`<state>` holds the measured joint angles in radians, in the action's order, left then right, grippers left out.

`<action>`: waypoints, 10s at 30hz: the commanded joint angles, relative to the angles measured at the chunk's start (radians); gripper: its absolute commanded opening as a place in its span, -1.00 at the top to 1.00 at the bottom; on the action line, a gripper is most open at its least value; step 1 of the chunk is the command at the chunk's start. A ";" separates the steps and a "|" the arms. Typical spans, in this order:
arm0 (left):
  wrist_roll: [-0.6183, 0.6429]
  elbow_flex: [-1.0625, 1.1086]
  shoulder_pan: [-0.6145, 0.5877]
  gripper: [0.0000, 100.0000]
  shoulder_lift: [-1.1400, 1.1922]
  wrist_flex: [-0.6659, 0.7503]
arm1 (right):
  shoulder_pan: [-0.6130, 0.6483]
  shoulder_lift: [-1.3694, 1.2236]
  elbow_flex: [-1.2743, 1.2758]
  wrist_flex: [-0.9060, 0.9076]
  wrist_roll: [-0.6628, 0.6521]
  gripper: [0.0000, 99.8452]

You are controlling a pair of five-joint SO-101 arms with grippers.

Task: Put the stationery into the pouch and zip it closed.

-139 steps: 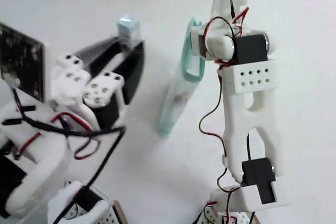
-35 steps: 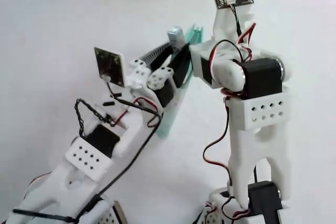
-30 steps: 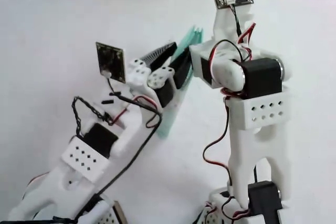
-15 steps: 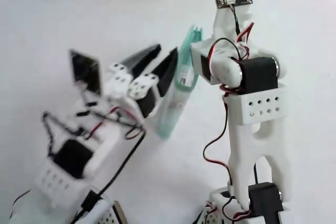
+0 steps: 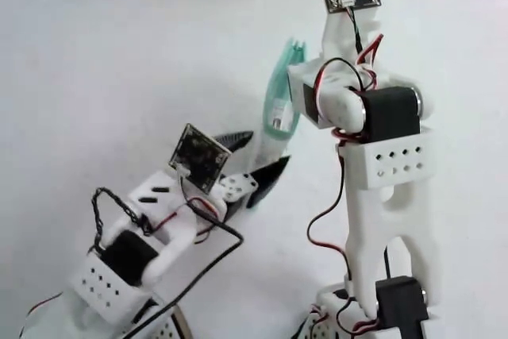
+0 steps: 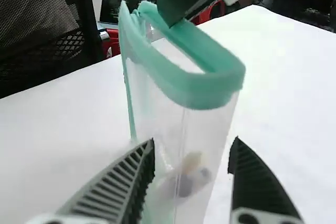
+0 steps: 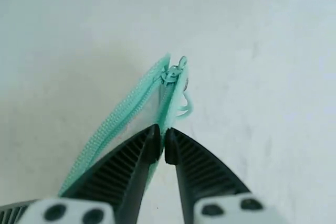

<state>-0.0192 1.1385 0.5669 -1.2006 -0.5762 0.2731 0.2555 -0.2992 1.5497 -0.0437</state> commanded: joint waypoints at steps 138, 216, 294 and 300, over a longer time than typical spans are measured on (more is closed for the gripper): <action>-0.011 0.032 -0.038 0.95 0.197 0.072 | -0.018 0.018 1.214 -1.871 -0.021 0.96; -0.026 0.041 0.002 0.95 0.206 0.106 | 0.070 0.832 0.927 -0.834 -0.273 0.96; -0.023 0.078 -0.096 0.95 0.205 0.196 | 0.278 0.423 0.476 -0.430 -0.535 0.42; -0.023 0.078 -0.093 0.95 0.205 0.195 | 0.266 0.437 0.470 -0.437 -0.614 0.42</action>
<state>-0.0391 1.2167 0.4319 -1.0073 -0.3675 0.5447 0.6836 0.1918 1.1370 -0.6345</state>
